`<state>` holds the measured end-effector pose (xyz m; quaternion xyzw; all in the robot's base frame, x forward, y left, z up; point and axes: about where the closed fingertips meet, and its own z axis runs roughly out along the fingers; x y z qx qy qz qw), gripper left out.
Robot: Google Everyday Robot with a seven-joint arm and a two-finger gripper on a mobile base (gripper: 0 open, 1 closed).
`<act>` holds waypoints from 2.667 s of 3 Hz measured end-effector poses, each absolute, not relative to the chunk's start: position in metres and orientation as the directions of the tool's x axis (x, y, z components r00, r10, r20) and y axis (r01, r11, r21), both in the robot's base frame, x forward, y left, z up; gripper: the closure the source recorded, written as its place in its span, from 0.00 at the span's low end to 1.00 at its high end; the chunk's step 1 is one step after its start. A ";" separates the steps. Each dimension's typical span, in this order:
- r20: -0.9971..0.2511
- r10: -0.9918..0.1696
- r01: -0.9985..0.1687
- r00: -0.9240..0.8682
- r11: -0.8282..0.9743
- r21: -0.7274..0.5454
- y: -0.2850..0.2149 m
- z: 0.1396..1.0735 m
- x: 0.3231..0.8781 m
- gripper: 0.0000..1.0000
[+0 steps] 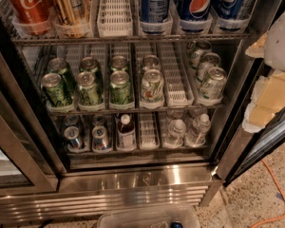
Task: Pick pepsi can from top shelf of fridge
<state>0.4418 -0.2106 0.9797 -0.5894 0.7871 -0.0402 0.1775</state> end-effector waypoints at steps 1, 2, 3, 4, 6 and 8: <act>-0.317 -0.894 -0.875 -0.317 0.405 -0.267 -0.201 0.971 0.458 0.00; -0.447 -0.803 -0.811 -0.395 0.533 -0.241 -0.190 0.968 0.483 0.00; -0.564 -0.694 -0.736 -0.447 0.644 -0.210 -0.185 0.972 0.504 0.00; -0.687 -0.570 -0.658 -0.451 0.732 -0.176 -0.181 0.990 0.512 0.00; -0.788 -0.446 -0.576 -0.424 0.804 -0.146 -0.178 1.011 0.518 0.00; -0.867 -0.347 -0.598 -0.359 0.798 -0.072 -0.143 1.021 0.518 0.00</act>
Offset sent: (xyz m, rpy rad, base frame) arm 0.0742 0.0317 -0.0143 0.3881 -0.1193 -0.3312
